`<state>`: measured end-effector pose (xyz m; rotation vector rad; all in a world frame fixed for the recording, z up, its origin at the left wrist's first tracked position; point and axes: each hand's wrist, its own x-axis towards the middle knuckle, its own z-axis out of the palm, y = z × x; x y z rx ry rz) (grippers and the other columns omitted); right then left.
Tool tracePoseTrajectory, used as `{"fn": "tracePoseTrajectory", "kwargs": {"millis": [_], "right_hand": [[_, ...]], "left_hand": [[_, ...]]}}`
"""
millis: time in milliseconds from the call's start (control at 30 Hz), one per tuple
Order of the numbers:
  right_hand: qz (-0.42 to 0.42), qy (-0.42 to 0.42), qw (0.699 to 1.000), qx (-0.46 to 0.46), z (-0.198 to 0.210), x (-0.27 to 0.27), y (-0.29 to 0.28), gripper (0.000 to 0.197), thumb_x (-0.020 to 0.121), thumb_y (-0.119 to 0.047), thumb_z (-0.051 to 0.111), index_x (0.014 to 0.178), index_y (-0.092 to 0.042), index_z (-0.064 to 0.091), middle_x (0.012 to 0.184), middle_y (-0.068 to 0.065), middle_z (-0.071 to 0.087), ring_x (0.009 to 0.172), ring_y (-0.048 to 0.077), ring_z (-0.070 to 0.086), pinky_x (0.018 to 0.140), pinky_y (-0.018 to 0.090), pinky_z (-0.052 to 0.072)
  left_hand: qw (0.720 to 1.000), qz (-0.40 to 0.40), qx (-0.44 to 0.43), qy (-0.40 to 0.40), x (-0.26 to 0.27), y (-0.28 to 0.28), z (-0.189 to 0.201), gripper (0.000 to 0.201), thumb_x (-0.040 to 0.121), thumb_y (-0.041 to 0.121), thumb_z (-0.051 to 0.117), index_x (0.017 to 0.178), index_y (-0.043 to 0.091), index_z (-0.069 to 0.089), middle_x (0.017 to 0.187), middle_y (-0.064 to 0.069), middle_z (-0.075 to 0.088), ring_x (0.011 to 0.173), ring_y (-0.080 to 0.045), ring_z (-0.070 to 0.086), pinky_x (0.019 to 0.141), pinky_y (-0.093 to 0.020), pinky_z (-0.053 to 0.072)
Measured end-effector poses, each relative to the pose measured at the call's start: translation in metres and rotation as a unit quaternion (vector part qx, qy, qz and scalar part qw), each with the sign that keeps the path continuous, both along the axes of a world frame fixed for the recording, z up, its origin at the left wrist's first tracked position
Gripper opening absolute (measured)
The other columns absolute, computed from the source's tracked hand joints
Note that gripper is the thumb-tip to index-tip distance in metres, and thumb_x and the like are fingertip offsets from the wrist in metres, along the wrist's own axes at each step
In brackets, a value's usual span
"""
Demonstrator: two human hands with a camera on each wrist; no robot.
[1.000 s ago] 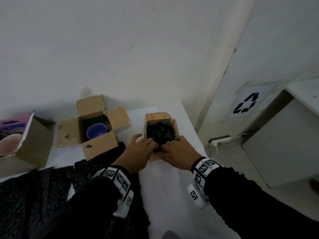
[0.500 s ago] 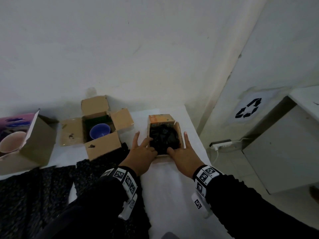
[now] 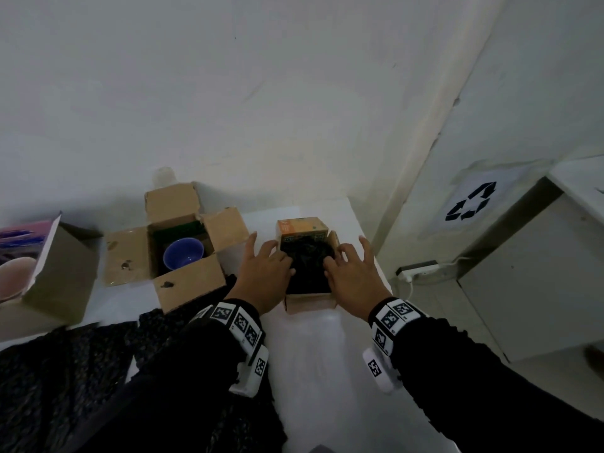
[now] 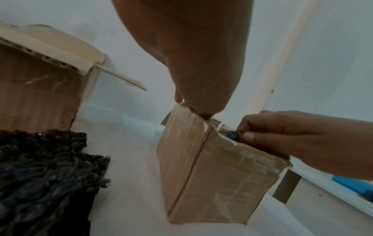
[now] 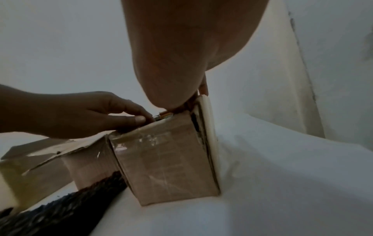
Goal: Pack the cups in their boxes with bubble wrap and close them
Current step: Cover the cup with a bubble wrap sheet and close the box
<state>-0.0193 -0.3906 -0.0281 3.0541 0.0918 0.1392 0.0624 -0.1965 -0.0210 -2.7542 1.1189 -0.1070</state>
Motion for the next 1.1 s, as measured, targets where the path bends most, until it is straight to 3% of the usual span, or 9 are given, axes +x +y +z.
{"fn": "tracePoseTrajectory", "kwargs": {"millis": [133,267,333,467,567,733,867,967,1100], "right_hand": [[-0.032,-0.026,0.999,0.011,0.008,0.017,0.01,0.008,0.084,-0.024,0.058,0.084,-0.016,0.058,0.078,0.006,0.064,0.093,0.03,0.057,0.102,0.053,0.025],[-0.008,0.025,0.999,0.021,0.013,0.038,0.013,0.015,0.07,-0.011,0.072,0.081,-0.013,0.061,0.079,0.01,0.063,0.079,0.031,0.057,0.072,0.04,0.044],[0.017,0.057,0.997,0.057,0.014,0.045,0.017,0.014,0.082,-0.008,0.062,0.096,-0.009,0.061,0.094,0.013,0.064,0.088,0.032,0.06,0.085,0.043,0.047],[0.008,0.051,0.998,-0.019,0.012,0.058,0.025,0.015,0.092,-0.013,0.044,0.099,-0.01,0.056,0.086,0.006,0.066,0.075,0.027,0.065,0.12,0.054,0.011],[-0.027,0.085,0.995,-0.035,0.009,0.062,0.025,0.023,0.095,-0.016,0.033,0.105,-0.009,0.052,0.084,0.003,0.065,0.074,0.025,0.064,0.117,0.059,-0.006],[-0.03,0.109,0.993,-0.026,0.012,0.061,0.014,0.027,0.096,-0.018,0.027,0.11,-0.011,0.048,0.082,0.004,0.069,0.089,0.033,0.063,0.111,0.06,-0.022],[-0.018,0.135,0.991,-0.017,0.008,0.07,0.01,0.037,0.096,-0.02,0.027,0.127,-0.018,0.047,0.089,0.002,0.069,0.098,0.033,0.062,0.108,0.068,-0.018],[-0.002,0.148,0.989,-0.003,0.004,0.074,0.008,0.041,0.097,-0.019,0.027,0.13,-0.022,0.05,0.109,0.004,0.067,0.114,0.03,0.055,0.112,0.062,-0.015],[0.044,0.112,0.992,0.047,0.001,0.077,0.0,0.032,0.092,-0.014,0.042,0.119,-0.017,0.059,0.11,0.007,0.067,0.104,0.031,0.06,0.111,0.044,0.025]], "left_hand": [[0.999,0.014,0.036,-0.003,0.005,-0.012,0.006,0.028,0.094,0.041,0.048,0.089,0.026,0.07,0.098,0.006,0.07,0.121,-0.027,0.048,0.112,-0.056,0.008],[0.998,-0.038,0.04,-0.004,0.017,-0.021,0.009,0.023,0.091,0.028,0.05,0.096,0.017,0.07,0.103,-0.004,0.062,0.109,-0.03,0.047,0.103,-0.04,0.031],[0.998,-0.051,0.031,0.008,0.022,-0.021,0.009,0.02,0.086,0.022,0.054,0.093,0.014,0.071,0.104,-0.007,0.061,0.107,-0.029,0.05,0.102,-0.038,0.035],[0.997,-0.062,0.045,-0.003,0.028,-0.021,0.003,0.018,0.085,0.02,0.053,0.091,0.015,0.07,0.097,-0.002,0.067,0.114,-0.025,0.055,0.119,-0.047,0.015],[0.998,-0.042,0.05,-0.016,0.027,-0.024,0.002,0.02,0.086,0.019,0.045,0.096,0.016,0.063,0.086,0.003,0.065,0.106,-0.022,0.058,0.117,-0.058,-0.008],[0.998,-0.018,0.063,-0.012,0.026,-0.028,0.002,0.021,0.085,0.018,0.044,0.094,0.017,0.063,0.087,0.003,0.065,0.12,-0.026,0.049,0.111,-0.066,-0.015],[0.998,0.017,0.066,0.003,0.026,-0.027,-0.002,0.021,0.081,0.021,0.05,0.093,0.018,0.066,0.106,-0.005,0.069,0.134,-0.034,0.037,0.111,-0.067,-0.01],[0.997,0.02,0.068,0.026,0.025,-0.027,-0.005,0.025,0.085,0.028,0.05,0.106,0.019,0.062,0.112,-0.001,0.067,0.13,-0.032,0.036,0.109,-0.055,0.015],[0.999,0.021,0.004,0.035,0.023,-0.027,0.0,0.031,0.091,0.039,0.045,0.108,0.018,0.06,0.113,-0.003,0.065,0.122,-0.032,0.038,0.09,-0.041,0.035]]}}
